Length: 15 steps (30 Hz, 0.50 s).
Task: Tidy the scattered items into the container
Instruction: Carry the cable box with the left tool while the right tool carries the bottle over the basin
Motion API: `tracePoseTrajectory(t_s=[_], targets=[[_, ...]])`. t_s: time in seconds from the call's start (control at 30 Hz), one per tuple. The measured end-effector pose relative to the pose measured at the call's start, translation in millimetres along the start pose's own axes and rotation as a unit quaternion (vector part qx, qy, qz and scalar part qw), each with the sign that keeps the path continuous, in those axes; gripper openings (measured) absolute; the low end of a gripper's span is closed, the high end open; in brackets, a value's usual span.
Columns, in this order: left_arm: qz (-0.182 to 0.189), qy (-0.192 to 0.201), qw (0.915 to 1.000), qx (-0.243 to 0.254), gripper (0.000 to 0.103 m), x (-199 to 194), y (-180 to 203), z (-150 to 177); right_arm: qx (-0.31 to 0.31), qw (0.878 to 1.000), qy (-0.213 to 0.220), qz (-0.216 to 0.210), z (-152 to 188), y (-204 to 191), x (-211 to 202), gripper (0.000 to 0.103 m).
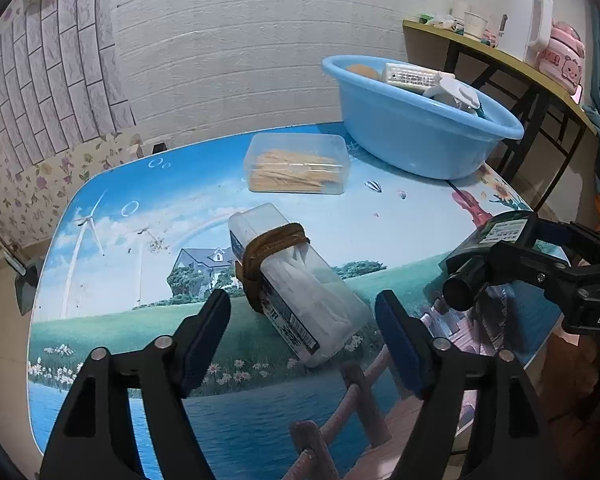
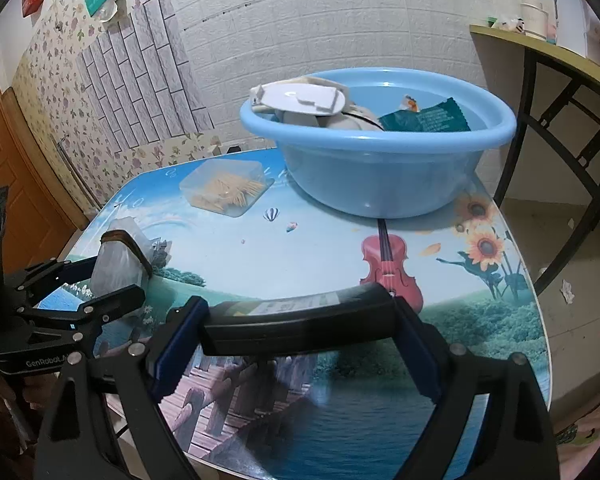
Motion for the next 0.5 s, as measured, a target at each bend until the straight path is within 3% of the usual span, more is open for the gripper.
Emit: tracePoseTrajectory(t_s=[0.17,0.5], targets=[[-0.001,-0.005,1.0,-0.006,0.086,3.5,-3.0,2.8,0.001,1.0,-0.004,0.003,1.6,-0.3,1.3,0.091],[0.011,-0.007,0.9989,-0.045,0.089,5.6,-19.1,8.2,0.004,1.0,-0.012,0.009,3.0,-0.7,3.8,0.091]])
Point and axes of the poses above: each gripper's, at about its wrist camera, not at the fingertips, and x roughly the way its jaws point, y to its right, z to its underside, the point moved 3 cm from there along x, roughly the way its jaws point, and after that the axes turned 10 degrees about x, right-handed, at the moved point
